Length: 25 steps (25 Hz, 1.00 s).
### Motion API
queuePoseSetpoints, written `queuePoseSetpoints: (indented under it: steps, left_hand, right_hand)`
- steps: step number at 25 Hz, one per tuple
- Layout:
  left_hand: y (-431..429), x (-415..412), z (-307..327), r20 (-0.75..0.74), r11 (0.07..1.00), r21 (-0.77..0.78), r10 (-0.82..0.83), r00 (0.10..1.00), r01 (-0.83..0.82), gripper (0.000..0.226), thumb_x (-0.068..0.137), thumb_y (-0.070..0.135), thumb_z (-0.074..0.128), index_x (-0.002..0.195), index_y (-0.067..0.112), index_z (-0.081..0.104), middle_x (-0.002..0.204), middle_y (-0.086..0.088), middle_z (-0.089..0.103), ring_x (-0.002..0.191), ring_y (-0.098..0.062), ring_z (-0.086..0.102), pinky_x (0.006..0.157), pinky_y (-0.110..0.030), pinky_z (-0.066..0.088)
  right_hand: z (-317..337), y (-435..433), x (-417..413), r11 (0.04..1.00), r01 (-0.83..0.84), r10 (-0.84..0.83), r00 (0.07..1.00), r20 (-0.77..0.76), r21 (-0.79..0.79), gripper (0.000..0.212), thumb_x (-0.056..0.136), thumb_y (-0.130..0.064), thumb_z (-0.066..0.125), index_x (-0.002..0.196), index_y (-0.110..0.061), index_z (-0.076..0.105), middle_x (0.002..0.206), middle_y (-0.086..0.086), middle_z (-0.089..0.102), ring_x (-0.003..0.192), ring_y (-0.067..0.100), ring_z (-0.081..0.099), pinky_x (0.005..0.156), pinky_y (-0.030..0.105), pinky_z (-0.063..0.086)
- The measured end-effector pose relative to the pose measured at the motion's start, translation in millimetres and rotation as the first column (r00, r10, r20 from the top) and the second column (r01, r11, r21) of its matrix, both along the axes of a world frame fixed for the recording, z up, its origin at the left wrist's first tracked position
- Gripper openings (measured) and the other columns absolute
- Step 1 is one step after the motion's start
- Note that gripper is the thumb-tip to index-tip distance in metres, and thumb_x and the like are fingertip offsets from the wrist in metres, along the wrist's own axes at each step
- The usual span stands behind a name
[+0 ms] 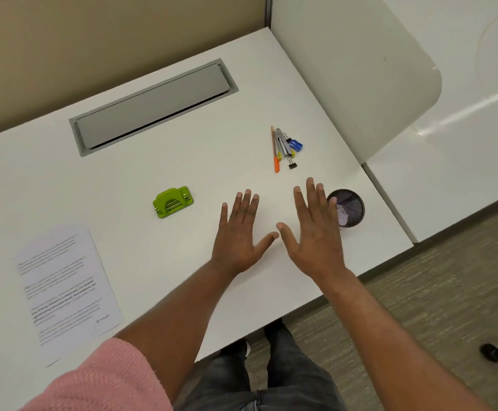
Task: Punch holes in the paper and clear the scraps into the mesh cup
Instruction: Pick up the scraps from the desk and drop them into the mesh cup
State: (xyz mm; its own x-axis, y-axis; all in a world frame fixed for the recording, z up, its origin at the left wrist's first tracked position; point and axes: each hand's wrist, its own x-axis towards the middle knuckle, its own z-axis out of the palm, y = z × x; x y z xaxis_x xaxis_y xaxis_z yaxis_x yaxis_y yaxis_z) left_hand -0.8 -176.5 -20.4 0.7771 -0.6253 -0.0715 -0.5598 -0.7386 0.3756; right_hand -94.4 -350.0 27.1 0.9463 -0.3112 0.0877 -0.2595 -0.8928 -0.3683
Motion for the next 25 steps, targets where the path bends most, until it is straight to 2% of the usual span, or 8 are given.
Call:
queuePoseSetpoints:
  steps: [6,11,13,15,17,19,21,25]
  left_hand:
    - [113.7,-14.8,-9.8,-0.005,0.974,0.094,0.208,0.978,-0.206,0.089,0.099,0.074,0.027,0.164,0.019,0.002,0.173,0.000,-0.004,0.159,-0.017,-0.008,0.129,-0.050,0.001]
    - [168.6,-30.8,-21.3,-0.077,0.959,0.148,0.255,0.964,-0.242,0.089,0.099,0.071,0.032,0.164,0.019,0.000,0.173,0.000,-0.006,0.159,-0.016,-0.009,0.130,-0.048,0.001]
    - [178.3,-35.5,-27.4,-0.095,0.962,0.153,0.244,0.965,-0.228,0.086,0.100,0.067,0.034,0.164,0.018,0.005,0.173,-0.001,-0.004,0.159,-0.017,-0.009,0.130,-0.048,0.002]
    - [183.7,-39.0,-32.7,-0.106,0.962,0.146,0.245,0.964,-0.229,0.079,0.101,0.061,0.040,0.164,0.018,0.016,0.173,-0.002,0.002,0.159,-0.018,-0.005,0.129,-0.049,0.005]
    - [185.1,-40.5,-35.3,-0.103,0.964,0.113,0.253,0.962,-0.242,0.069,0.101,0.055,0.047,0.159,0.019,0.034,0.171,-0.002,0.014,0.160,-0.019,0.003,0.129,-0.050,0.008]
    - [184.1,-40.9,-36.8,-0.087,0.966,0.051,0.256,0.963,-0.253,0.060,0.100,0.051,0.053,0.151,0.020,0.049,0.168,-0.002,0.027,0.158,-0.020,0.015,0.128,-0.050,0.013]
    - [181.5,-39.8,-37.2,-0.076,0.962,0.005,0.274,0.959,-0.274,0.055,0.098,0.049,0.058,0.145,0.021,0.056,0.164,-0.002,0.036,0.156,-0.021,0.024,0.127,-0.051,0.017]
    - [183.6,-35.3,-39.0,-0.072,0.956,-0.024,0.292,0.954,-0.294,0.051,0.095,0.049,0.064,0.138,0.022,0.062,0.160,-0.002,0.044,0.153,-0.023,0.032,0.125,-0.053,0.021]
  right_hand:
    - [-29.6,66.7,5.0,0.977,-0.204,0.209,0.973,-0.103,0.055,0.078,0.104,-0.060,0.031,0.164,-0.018,0.002,0.172,0.006,-0.007,0.159,0.024,-0.005,0.127,0.056,0.006]
    - [-55.8,110.4,12.2,0.937,-0.341,0.350,0.914,-0.206,0.079,0.078,0.104,-0.063,0.025,0.164,-0.019,0.001,0.172,0.003,-0.008,0.159,0.020,-0.008,0.128,0.051,0.001]
    - [-64.5,120.7,14.8,0.926,-0.370,0.378,0.893,-0.243,0.078,0.075,0.105,-0.060,0.031,0.164,-0.020,0.008,0.173,0.003,-0.004,0.159,0.019,-0.007,0.128,0.049,-0.002]
    - [-71.4,129.0,15.5,0.919,-0.387,0.394,0.886,-0.245,0.079,0.066,0.104,-0.053,0.042,0.160,-0.020,0.029,0.171,0.004,0.015,0.159,0.021,0.005,0.128,0.051,0.004]
    - [-74.6,136.8,16.9,0.916,-0.393,0.402,0.893,-0.201,0.087,0.051,0.101,-0.042,0.055,0.146,-0.019,0.054,0.158,0.004,0.044,0.154,0.023,0.028,0.127,0.052,0.016]
    - [-75.9,143.7,20.5,0.920,-0.384,0.391,0.910,-0.137,0.078,0.038,0.097,-0.033,0.066,0.132,-0.018,0.068,0.135,0.004,0.063,0.138,0.025,0.051,0.120,0.050,0.030]
    - [-75.1,147.6,28.9,0.923,-0.378,0.382,0.920,-0.083,0.068,0.028,0.094,-0.030,0.070,0.119,-0.018,0.075,0.113,0.002,0.070,0.116,0.024,0.064,0.110,0.045,0.037]
    - [-73.8,155.8,46.9,0.919,-0.395,0.395,0.916,-0.075,0.018,0.010,0.091,-0.025,0.071,0.092,-0.022,0.080,0.089,-0.005,0.071,0.093,0.019,0.067,0.099,0.036,0.034]
